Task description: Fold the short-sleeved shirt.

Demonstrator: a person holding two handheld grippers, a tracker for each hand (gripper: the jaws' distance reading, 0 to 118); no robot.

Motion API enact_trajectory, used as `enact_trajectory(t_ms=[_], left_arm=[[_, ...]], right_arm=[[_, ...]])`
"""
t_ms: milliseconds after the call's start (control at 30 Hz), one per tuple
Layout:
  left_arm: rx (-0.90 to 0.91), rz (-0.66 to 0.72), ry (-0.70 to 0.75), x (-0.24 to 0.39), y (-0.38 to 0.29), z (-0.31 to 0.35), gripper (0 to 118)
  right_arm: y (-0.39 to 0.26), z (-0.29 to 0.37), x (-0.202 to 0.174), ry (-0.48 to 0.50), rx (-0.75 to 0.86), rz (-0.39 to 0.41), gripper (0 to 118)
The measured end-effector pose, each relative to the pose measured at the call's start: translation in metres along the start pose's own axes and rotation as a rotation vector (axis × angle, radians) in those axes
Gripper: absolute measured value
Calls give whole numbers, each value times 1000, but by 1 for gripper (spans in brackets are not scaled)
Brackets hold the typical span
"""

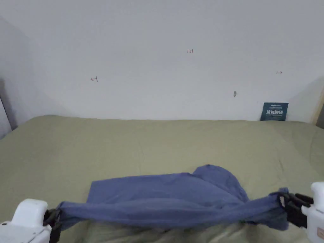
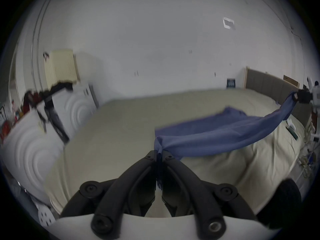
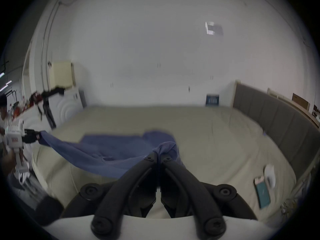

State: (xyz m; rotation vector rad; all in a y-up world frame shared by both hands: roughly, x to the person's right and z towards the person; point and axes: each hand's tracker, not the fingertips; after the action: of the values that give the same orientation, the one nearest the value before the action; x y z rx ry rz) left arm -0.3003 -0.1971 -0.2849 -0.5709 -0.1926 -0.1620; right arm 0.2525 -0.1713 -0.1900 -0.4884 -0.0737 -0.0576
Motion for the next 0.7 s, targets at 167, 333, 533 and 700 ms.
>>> enact_trajectory(t_ms=[167, 333, 533, 700], left_arm=[[-243, 32, -56, 2, -80, -20, 3], [-296, 87, -79, -4, -97, -32, 16], [-2, 28, -20, 5, -58, 25, 113], [285, 74, -50, 35, -25, 85, 112]], right_arm=[[-102, -27, -2, -34, -251, 42, 5], [-110, -31, -2, 6, -265, -47, 69], [-57, 14, -18, 19, -32, -61, 110], [-22, 63, -66, 87, 224, -55, 100]])
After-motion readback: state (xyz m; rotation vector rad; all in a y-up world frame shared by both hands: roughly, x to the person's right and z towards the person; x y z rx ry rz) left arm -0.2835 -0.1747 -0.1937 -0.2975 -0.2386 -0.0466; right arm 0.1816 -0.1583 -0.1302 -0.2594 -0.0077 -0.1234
